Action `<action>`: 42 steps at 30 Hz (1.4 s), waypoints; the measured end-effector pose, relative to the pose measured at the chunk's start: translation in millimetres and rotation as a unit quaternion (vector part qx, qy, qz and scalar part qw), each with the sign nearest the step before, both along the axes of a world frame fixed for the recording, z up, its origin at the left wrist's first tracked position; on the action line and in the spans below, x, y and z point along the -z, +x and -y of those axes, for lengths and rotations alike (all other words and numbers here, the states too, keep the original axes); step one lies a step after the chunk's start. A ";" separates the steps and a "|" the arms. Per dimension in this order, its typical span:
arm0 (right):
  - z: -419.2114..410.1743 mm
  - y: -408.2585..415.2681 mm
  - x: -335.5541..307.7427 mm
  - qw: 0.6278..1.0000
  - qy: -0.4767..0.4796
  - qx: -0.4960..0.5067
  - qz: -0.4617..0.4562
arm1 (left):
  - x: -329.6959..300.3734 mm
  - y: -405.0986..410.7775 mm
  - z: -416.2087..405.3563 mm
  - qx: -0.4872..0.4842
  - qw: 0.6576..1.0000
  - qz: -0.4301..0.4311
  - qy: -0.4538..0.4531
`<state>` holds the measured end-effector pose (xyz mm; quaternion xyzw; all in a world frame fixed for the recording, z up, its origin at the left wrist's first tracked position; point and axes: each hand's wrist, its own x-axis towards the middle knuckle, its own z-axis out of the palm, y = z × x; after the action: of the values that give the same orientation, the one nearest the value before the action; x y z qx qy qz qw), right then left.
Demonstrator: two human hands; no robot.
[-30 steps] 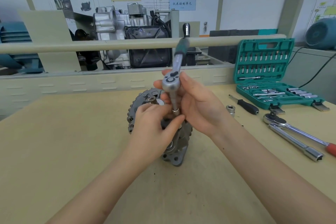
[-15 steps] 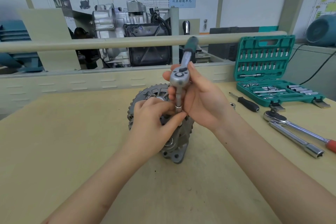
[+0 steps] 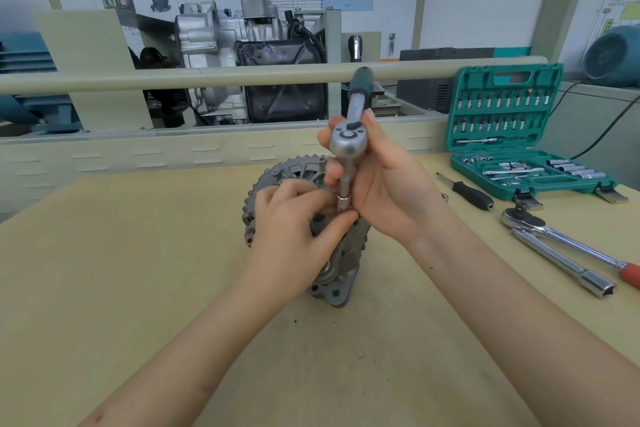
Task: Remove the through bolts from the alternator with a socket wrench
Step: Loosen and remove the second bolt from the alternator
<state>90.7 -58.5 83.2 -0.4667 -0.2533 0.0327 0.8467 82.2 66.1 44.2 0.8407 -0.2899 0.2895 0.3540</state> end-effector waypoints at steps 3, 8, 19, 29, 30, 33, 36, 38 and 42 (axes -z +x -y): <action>-1.2 -2.1 2.0 1.000 0.009 -0.024 0.015 | -0.1 0.1 -1.1 -0.002 0.999 -0.001 -0.032; 0.9 -0.4 3.8 0.999 0.013 -0.031 0.012 | 0.5 0.2 0.4 -0.003 0.999 0.005 -0.049; 0.7 -0.8 2.7 0.999 0.038 -0.005 -0.004 | 2.1 1.0 1.4 -0.004 0.999 0.008 -0.053; -1.3 -1.2 0.7 0.999 0.012 0.026 0.017 | 1.7 2.2 0.5 0.013 1.000 -0.018 -0.020; -1.4 -1.6 0.2 0.999 0.008 0.026 0.019 | 1.6 2.2 0.5 0.013 0.999 -0.020 -0.027; -2.4 -4.6 -0.7 0.999 0.010 0.020 0.034 | 1.4 0.8 1.5 -0.001 0.999 -0.013 -0.053; -2.5 -5.6 0.4 0.998 0.025 0.024 0.054 | 0.2 0.1 2.1 -0.022 0.998 -0.006 -0.067; -2.6 -6.0 0.7 0.997 0.037 0.019 0.060 | 0.2 -0.4 2.5 -0.023 0.998 -0.012 -0.063; -4.9 -7.1 -0.8 0.999 0.010 0.022 0.041 | 1.1 0.2 2.2 -0.011 0.997 -0.019 -0.079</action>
<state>83.5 -53.6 84.1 -0.4649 -0.2778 -0.0072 0.8406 82.4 64.0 43.1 0.8183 -0.2504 0.2993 0.4220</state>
